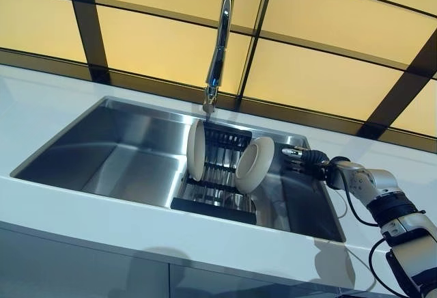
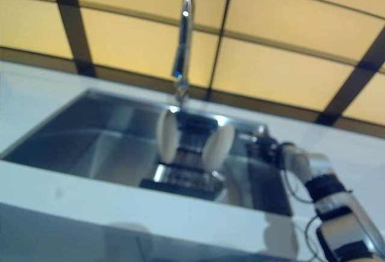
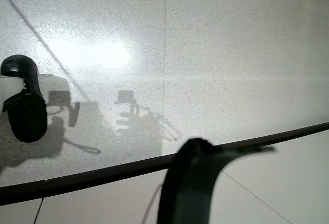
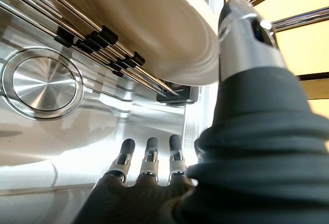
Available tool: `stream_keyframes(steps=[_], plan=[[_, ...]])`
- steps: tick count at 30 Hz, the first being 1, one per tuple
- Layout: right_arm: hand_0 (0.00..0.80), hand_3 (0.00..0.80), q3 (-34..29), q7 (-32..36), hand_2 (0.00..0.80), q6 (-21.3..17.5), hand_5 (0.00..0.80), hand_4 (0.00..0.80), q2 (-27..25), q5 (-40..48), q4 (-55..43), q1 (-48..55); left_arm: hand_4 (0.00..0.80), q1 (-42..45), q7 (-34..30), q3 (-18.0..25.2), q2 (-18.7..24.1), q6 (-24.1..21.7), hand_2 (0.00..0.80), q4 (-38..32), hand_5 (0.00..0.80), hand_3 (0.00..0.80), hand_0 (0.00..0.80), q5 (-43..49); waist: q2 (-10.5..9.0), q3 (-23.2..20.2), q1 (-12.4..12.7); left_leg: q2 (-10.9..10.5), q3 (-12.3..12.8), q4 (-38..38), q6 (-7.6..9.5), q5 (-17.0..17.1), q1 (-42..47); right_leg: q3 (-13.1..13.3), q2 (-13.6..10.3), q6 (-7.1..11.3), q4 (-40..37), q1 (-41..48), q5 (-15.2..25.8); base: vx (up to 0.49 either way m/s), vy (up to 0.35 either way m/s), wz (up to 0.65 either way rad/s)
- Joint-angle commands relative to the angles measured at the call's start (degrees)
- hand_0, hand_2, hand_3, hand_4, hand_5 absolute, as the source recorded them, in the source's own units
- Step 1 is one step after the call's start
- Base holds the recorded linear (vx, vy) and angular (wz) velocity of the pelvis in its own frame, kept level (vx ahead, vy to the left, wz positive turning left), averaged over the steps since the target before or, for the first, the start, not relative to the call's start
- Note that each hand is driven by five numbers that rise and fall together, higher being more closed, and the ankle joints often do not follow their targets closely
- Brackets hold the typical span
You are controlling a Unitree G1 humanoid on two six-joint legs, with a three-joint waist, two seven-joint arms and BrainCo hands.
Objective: Take plates into dishwasher
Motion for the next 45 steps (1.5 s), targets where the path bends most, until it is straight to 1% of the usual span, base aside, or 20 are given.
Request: stream_keyframes(steps=[1,20,35,36,37,39,41,45], plan=[[0.0,0.0,1.51,0.38,0.0,-2.09,0.0,0.0,-0.91,0.85,-1.79,-4.35,0.0,-1.54,0.31,-2.0,0.22,-0.64,0.0,1.73,0.0,0.0,0.0,-0.96,-0.36,-0.77,1.46,-0.79,0.97,1.35,1.47,-4.99,-0.53,-1.56,-1.32,4.6,4.3,-2.83,-0.88,0.0,0.008,0.06],[0.0,0.0,2.01,2.15,0.0,-3.05,0.0,0.0,1.16,-0.45,-0.57,-4.15,0.0,-2.0,0.69,-1.72,0.73,-0.14,0.0,0.68,0.0,0.0,0.0,-2.41,-1.54,1.32,2.69,-0.6,0.26,2.11,1.63,-5.0,-1.95,-2.39,-1.51,4.74,4.87,-3.71,-0.54,0.001,0.004,0.02],[0.0,0.0,2.34,2.33,0.0,-2.19,0.0,0.0,2.31,-0.74,1.04,-4.65,0.0,-2.46,1.42,-1.52,1.49,0.26,0.0,-0.54,0.0,0.0,0.0,-4.31,-2.6,3.52,3.86,-0.51,-0.42,2.96,1.84,-4.98,-3.52,-2.87,-1.76,5.01,5.25,-4.75,0.08,-0.01,0.007,0.04],[0.044,0.044,2.45,2.59,0.044,-2.23,0.044,0.044,2.43,-0.68,1.34,-4.85,0.0,-2.44,1.54,-1.56,1.58,0.02,0.0,-0.62,0.0,0.0,0.0,-4.65,-2.65,3.83,4.0,-0.49,-0.46,3.03,1.83,-4.96,-3.75,-2.99,-1.77,5.01,5.27,-4.92,0.12,-0.041,0.003,0.0],[0.154,0.154,2.48,2.63,0.154,-2.31,0.154,0.154,2.42,-0.67,1.43,-4.88,0.0,-2.43,1.53,-1.57,1.6,-0.07,0.0,-0.58,0.0,0.0,0.0,-4.7,-2.67,3.87,4.02,-0.48,-0.46,3.03,1.83,-4.96,-3.77,-3.01,-1.77,5.01,5.25,-4.93,0.14,-0.036,0.006,0.0],[0.8,0.8,2.54,2.25,0.8,-2.64,0.8,0.8,2.29,-0.87,1.61,-5.17,0.0,-2.44,1.44,-1.45,1.79,-0.24,0.0,-0.63,0.0,0.0,0.0,-4.76,-2.74,4.1,4.15,-0.47,-0.48,3.03,1.82,-4.9,-3.94,-3.14,-1.77,5.0,5.13,-5.01,0.26,-0.016,0.001,0.01],[0.8,0.8,2.69,1.52,0.8,-3.76,0.8,0.8,2.21,-2.63,2.05,-5.6,0.0,-2.42,1.85,-1.59,1.73,-0.29,0.0,-0.81,0.0,0.0,0.0,-5.17,-2.89,4.31,4.34,-0.49,-0.64,2.95,1.84,-4.9,-4.06,-3.15,-1.72,5.02,4.95,-5.01,0.36,-0.033,-0.011,0.07],[0.8,0.8,3.07,2.27,0.8,-4.85,0.8,0.8,1.5,-5.34,2.99,-6.7,0.0,-2.71,2.14,-1.83,1.82,-0.19,0.0,-0.87,0.0,0.0,0.0,-4.71,-3.06,4.23,4.43,-0.48,-0.72,2.72,1.82,-4.89,-3.91,-3.34,-1.77,5.14,4.77,-4.86,0.43,-0.006,-0.004,0.02]])
